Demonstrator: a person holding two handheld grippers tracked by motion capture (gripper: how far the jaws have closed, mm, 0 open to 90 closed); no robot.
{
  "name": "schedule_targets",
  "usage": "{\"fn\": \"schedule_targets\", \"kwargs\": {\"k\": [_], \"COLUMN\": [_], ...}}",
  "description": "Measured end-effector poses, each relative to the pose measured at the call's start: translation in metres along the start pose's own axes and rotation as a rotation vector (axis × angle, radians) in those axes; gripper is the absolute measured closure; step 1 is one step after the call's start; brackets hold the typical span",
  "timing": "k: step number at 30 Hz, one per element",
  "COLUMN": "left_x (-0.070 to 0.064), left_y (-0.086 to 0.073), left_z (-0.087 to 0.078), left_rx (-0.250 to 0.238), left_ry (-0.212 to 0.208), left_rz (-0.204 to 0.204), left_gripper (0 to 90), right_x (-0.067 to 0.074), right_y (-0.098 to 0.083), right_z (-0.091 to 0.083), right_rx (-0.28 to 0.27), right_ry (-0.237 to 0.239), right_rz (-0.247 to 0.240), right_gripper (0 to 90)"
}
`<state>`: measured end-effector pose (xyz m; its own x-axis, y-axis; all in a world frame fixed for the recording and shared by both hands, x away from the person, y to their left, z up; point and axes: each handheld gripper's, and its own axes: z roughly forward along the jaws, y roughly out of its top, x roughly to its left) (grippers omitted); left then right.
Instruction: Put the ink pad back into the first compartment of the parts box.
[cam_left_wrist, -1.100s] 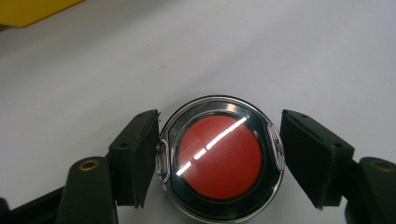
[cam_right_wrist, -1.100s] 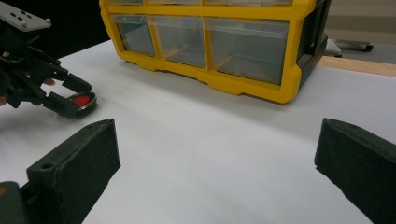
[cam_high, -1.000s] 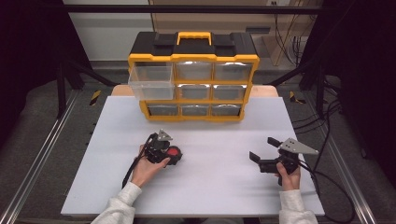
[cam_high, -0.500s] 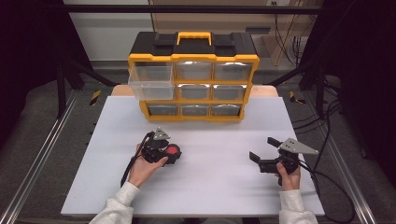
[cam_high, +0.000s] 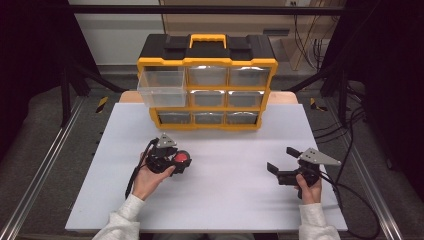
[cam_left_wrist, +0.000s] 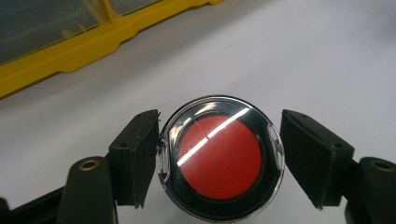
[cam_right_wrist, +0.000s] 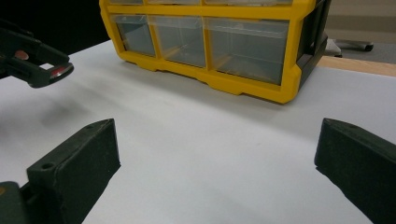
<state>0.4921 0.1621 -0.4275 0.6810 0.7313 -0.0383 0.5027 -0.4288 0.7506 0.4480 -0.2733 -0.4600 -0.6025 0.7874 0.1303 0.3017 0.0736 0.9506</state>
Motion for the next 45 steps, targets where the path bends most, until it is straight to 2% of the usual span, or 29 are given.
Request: {"fn": "schedule_targets", "kwargs": {"k": [31, 38, 45], "left_x": [0.010, 0.012, 0.014], "left_y": [0.015, 0.019, 0.021], "left_z": [-0.057, -0.071, -0.082], "left_rx": [-0.134, -0.164, -0.194], "left_ry": [0.045, 0.065, 0.067], "left_rz": [-0.026, -0.040, -0.052], "left_gripper": [29.9, 29.9, 29.9], "right_x": [0.000, 0.000, 0.000], "right_y": [0.000, 0.000, 0.000], "right_z": [0.001, 0.001, 0.001], "right_rx": [0.003, 0.004, 0.007], "right_ry": [0.001, 0.002, 0.002], "right_rz": [-0.003, -0.004, -0.003], "right_gripper": [0.4, 0.5, 0.4]}}
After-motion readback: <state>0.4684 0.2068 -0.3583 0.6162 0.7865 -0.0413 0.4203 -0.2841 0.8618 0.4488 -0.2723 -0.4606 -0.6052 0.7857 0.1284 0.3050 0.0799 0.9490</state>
